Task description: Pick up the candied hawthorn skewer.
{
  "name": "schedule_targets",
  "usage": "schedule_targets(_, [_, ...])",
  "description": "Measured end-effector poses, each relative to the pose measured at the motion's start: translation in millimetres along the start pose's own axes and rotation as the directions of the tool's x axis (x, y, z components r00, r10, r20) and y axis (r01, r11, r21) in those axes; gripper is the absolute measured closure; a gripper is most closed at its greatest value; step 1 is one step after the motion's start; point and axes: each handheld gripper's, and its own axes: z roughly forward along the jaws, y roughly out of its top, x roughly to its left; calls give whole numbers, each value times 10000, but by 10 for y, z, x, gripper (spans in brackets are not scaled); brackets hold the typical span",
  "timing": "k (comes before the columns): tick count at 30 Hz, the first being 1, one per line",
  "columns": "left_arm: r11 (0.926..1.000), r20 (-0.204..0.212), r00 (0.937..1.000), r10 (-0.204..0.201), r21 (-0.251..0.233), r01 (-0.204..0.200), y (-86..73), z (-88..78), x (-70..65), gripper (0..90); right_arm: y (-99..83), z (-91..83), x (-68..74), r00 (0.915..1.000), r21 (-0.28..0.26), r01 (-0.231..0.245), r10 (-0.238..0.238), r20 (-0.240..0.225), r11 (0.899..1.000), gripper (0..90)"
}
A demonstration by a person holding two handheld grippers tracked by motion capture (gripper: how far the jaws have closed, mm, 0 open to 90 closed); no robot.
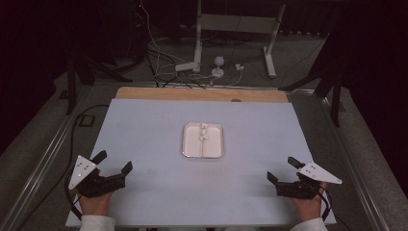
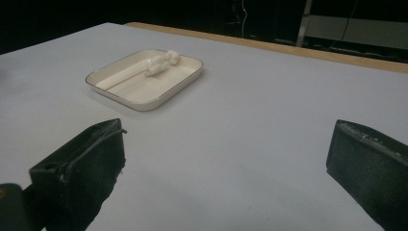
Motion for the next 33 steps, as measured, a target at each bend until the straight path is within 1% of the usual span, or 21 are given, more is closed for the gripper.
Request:
schedule_targets(2, [10000,10,10000,11,-23,-11,-3,-5,0,6,-2,3,-1,10000,33,19,-19,9,10000,0])
schedule_targets(3, [9999,-33,10000,-1,-112,0,-7,-12,-6,6,-2,1,1,10000,38,31,-31,24,10000,0])
schedule_targets(6, [9996,-30,9998,-198,-180,197,-7,-11,0,6,9,-15,10,9999,-47,118,-118,24,9999,0])
schedule_targets(7, [9996,-30,9998,-198,-180,197,-7,-11,0,6,12,-24,12,10000,-109,82,-82,21,9999,0])
schedule_targets(8, [9993,84,9994,-333,-190,335,0,-12,3,6,15,-32,13,10000,-131,47,-47,16,9999,0])
schedule_targets(9, [9993,84,9994,-333,-190,335,0,-12,3,6,18,-41,13,10000,-162,84,-84,14,9998,0])
schedule_targets(10, [9996,52,9997,-229,-177,230,11,-11,-3,6,20,-50,16,9999,-176,115,-114,12,9998,0])
schedule_targets(12, [9996,73,9998,-209,-179,211,16,-11,-6,7,19,-60,13,9999,-149,168,-168,19,9997,0])
schedule_targets(13, [9996,32,9997,-246,-139,246,22,-9,-12,13,16,-61,11,9998,-133,172,-172,24,9998,0])
schedule_targets(14, [9998,-107,9998,-154,-130,153,32,-16,-20,19,15,-61,10,9998,-110,179,-178,34,9998,0])
schedule_targets(19, [9995,-154,9997,-206,-222,203,76,-25,-38,18,21,-78,28,9996,-97,271,-270,27,9996,0])
schedule_targets(21, [9995,-224,9993,-314,-41,313,113,-25,-49,19,19,-80,29,9996,-92,290,-290,22,9995,0])
schedule_targets(22, [9997,-374,9990,-243,-15,242,145,-17,-68,19,8,-78,32,9996,-55,282,-282,-12,9996,0])
schedule_targets(23, [9998,-384,9990,-217,-28,216,162,-11,-78,19,2,-75,34,9996,-31,295,-295,-28,9996,0])
schedule_targets(28, [10000,-320,9995,-30,-57,29,228,24,-115,19,-4,-67,40,9995,-16,322,-322,-28,9995,0])
schedule_targets(29, [10000,-216,9998,-13,-82,11,265,52,-128,19,-4,-70,33,9997,-66,225,-225,-15,9997,0])
schedule_targets(31, [9999,-215,9998,18,-120,-21,282,68,-132,18,-7,-76,25,9999,-88,167,-167,34,9998,0])
schedule_targets(33, [9997,-65,9999,-100,-201,99,316,105,-141,18,-12,-82,12,9999,-116,111,-111,62,9999,0])
